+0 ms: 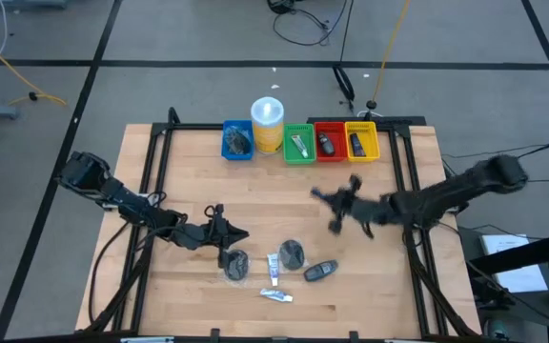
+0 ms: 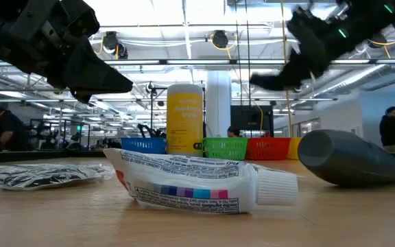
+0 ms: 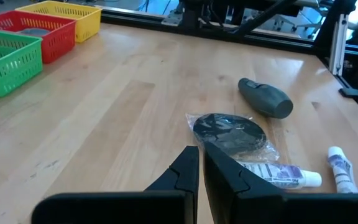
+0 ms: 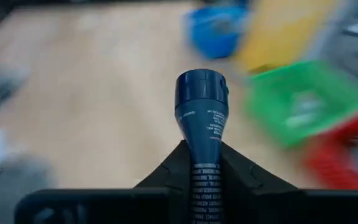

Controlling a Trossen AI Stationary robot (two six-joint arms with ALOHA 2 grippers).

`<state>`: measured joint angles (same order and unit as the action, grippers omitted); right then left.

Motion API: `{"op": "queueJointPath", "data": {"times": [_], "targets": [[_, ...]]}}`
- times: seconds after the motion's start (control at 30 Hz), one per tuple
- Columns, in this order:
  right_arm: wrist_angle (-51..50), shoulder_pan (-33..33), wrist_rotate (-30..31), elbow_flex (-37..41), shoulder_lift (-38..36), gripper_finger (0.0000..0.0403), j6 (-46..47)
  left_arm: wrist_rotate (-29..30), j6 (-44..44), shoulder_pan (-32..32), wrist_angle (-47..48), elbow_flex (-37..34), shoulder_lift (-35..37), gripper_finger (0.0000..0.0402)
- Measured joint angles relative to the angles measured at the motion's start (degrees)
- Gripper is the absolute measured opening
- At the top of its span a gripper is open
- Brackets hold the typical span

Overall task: Pick & Place Travel size toiletries
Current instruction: Put the shave cream into the yellow basket

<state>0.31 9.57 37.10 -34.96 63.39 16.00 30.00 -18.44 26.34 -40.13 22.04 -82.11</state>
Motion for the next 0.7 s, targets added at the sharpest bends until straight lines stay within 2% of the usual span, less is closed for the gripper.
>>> {"op": "queueJointPath", "data": {"times": [0.1,0.23,0.37,0.47,0.57,0.7], "targets": [[-15.72,-10.44,-0.02,-8.52,-3.88,0.0048,1.55,-0.02,0.11,-0.01,-0.23,0.0,0.0,0.0021],[-26.95,-27.12,-6.86,-16.07,-1.79,0.0047,1.77,-0.02,0.13,0.0,-0.2,0.0,0.0,0.0021],[-29.6,-42.92,-16.92,-16.6,4.13,0.0044,2.55,-0.02,0.13,-0.01,-0.19,0.0,0.0,0.0021],[-27.77,-51.94,-20.58,-16.42,9.86,0.0045,3.03,-0.04,0.16,-0.01,-0.17,0.0,0.0,0.0021],[-24.46,-57.24,-20.88,-16.42,15.59,0.0046,3.04,-0.07,0.24,0.0,-0.16,0.0,0.0,0.0021],[-21.2,-60.86,-24.15,-16.44,20.99,0.0046,3.05,-0.07,0.24,-0.01,-0.2,0.0,0.0,0.0021]]}}
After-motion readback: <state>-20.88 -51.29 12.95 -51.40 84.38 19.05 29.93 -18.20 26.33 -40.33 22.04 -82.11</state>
